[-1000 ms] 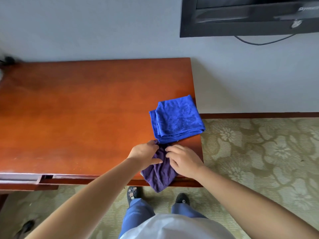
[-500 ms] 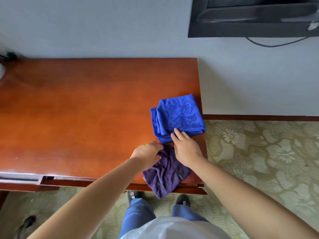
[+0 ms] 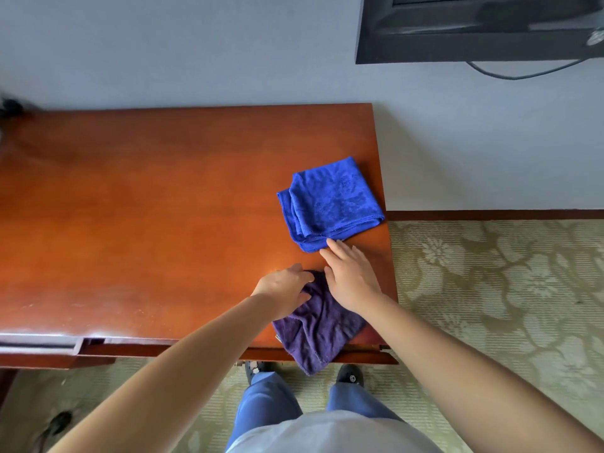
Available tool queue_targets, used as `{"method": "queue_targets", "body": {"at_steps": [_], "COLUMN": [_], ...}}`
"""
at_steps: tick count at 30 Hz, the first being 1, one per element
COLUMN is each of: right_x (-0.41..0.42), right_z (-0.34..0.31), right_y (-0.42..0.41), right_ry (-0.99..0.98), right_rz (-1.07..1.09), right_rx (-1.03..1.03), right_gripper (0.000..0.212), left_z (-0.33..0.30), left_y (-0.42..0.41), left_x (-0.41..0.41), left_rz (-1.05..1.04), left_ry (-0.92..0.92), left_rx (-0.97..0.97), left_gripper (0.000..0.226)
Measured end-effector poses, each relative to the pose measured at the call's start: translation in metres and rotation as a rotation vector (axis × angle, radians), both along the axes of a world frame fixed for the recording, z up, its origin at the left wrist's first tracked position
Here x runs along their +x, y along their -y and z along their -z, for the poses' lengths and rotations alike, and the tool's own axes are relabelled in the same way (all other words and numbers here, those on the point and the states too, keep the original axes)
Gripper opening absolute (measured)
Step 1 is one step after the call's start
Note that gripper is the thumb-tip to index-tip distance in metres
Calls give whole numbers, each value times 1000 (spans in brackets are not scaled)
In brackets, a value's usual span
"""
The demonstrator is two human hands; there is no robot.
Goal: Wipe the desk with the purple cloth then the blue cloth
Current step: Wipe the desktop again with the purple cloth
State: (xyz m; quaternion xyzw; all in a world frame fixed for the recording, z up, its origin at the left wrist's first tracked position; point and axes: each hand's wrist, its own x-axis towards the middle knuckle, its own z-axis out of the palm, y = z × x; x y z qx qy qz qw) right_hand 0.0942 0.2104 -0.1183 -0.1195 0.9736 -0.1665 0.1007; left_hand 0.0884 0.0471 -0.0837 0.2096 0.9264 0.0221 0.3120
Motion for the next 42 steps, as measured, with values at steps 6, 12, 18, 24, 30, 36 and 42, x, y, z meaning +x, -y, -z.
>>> {"method": "queue_targets", "body": {"at_steps": [6,12,18,24,30,36,42], "right_x": [43,102,103,86,73,110,83], "right_z": [-2,11,15,14,2,33,30], "right_y": [-19,-1,-9,-31,-35,-25,-38], "right_ry": [-178,-189,-223,-230,-316,-169,-82], "right_rz": [146,493,628,651,456,143,133], "right_rx": [-18,-15,16,109,70,164,238], "right_gripper": [55,69,78,67,32,52,60], "left_z": [0,4,11,11,11,22,26], "left_y": [1,1,3,-2,-3,4,-13], "left_x": [3,15,26,26,38,42,33], "left_rz": [14,82,223,180,214,243,212], "left_ry": [-10,-187,-268,-211,-251,-188,-191], "left_rx": [-25,28,36,33,18,-24,-110], "left_gripper": [47,48,46,55,61,67,71]}}
